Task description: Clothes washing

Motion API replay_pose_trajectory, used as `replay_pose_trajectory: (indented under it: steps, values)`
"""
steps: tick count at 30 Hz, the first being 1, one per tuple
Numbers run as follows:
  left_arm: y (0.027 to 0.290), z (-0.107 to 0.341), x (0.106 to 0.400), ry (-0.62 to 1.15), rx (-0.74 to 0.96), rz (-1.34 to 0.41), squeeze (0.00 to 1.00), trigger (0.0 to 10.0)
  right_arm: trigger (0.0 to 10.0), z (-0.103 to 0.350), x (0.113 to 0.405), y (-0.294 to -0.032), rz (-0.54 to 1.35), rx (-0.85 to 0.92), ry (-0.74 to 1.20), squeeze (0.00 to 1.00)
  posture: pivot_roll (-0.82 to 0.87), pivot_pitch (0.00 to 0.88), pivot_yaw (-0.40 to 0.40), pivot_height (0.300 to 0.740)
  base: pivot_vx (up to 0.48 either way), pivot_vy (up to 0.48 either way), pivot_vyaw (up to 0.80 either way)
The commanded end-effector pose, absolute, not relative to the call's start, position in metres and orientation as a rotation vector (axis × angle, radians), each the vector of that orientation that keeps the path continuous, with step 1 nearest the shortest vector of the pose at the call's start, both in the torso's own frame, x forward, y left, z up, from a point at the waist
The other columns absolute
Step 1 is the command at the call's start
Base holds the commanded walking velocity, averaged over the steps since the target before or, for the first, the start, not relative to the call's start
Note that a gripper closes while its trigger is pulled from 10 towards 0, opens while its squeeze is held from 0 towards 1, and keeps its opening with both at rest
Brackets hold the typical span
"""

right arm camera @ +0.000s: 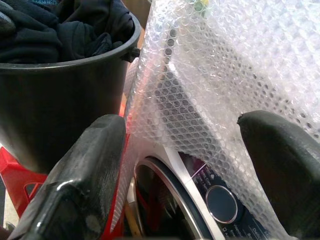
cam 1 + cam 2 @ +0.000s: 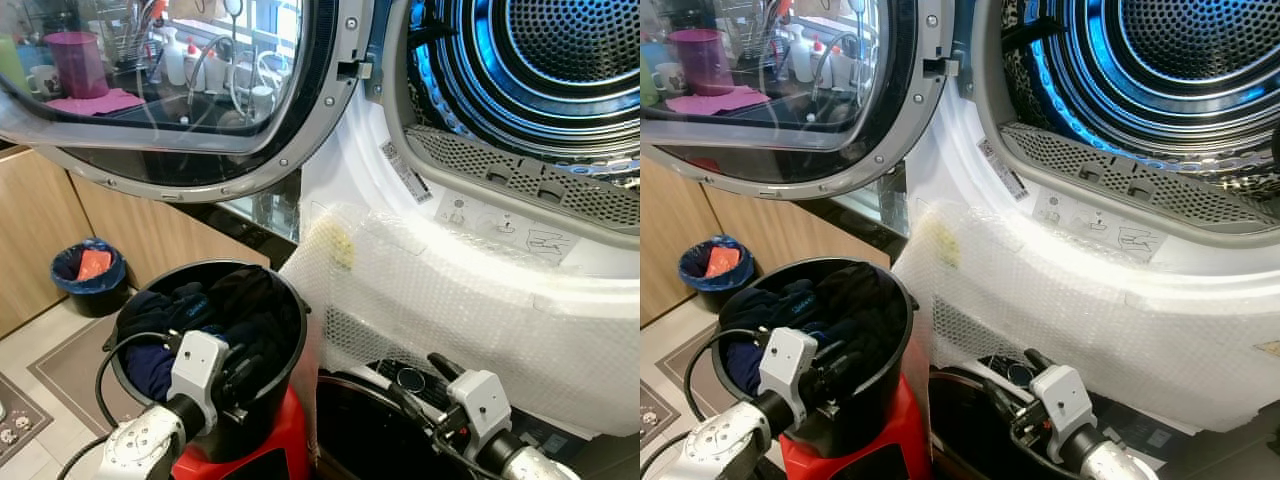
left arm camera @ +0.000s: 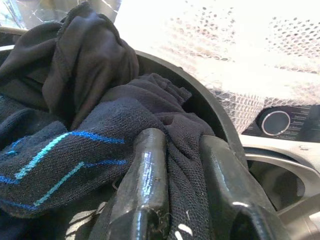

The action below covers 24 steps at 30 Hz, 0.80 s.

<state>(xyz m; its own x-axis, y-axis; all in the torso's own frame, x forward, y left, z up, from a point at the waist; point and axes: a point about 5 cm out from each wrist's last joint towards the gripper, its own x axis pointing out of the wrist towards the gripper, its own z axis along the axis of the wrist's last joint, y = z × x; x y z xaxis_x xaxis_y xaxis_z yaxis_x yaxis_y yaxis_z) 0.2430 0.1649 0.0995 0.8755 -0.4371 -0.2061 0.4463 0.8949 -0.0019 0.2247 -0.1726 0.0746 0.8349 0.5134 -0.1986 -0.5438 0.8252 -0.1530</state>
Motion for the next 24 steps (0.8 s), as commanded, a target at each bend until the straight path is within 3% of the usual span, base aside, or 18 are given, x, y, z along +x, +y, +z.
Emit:
replay_pose_trajectory:
  steps: [1, 7, 11, 22, 23, 24]
  values:
    - [0.155, 0.100, 0.239, 0.215, 0.024, -0.512, 0.00, 0.0, 10.0, 0.076, 0.226, -0.172, 0.568, -0.215, 0.148, 0.00, 0.07, 0.040, -0.078, 0.740, 0.000, 0.000, 0.00]
    - [0.152, 0.112, 0.233, 0.200, -0.001, -0.586, 0.00, 0.0, 10.0, 0.075, 0.227, -0.171, 0.571, -0.217, 0.147, 0.00, 0.07, 0.033, -0.079, 0.740, 0.000, 0.000, 0.00]
    - [0.153, 0.126, 0.223, 0.207, 0.012, -0.727, 0.00, 0.0, 10.0, 0.075, 0.228, -0.170, 0.577, -0.219, 0.145, 0.00, 0.07, 0.027, -0.081, 0.740, 0.000, 0.000, 0.00]
    - [0.157, 0.140, 0.216, 0.250, 0.032, -0.790, 0.00, 0.0, 10.0, 0.075, 0.230, -0.169, 0.584, -0.219, 0.145, 0.00, 0.08, 0.027, -0.085, 0.740, 0.000, 0.000, 0.00]
    - [0.158, 0.139, 0.215, 0.262, 0.036, -0.795, 0.00, 0.3, 10.0, 0.075, 0.230, -0.169, 0.584, -0.219, 0.145, 0.00, 0.08, 0.027, -0.085, 0.740, 0.000, 0.000, 0.00]
    - [0.157, 0.135, 0.213, 0.291, 0.055, -0.808, 0.00, 5.9, 10.0, 0.074, 0.230, -0.169, 0.584, -0.219, 0.146, 0.00, 0.08, 0.027, -0.085, 0.740, 0.000, 0.000, 0.00]
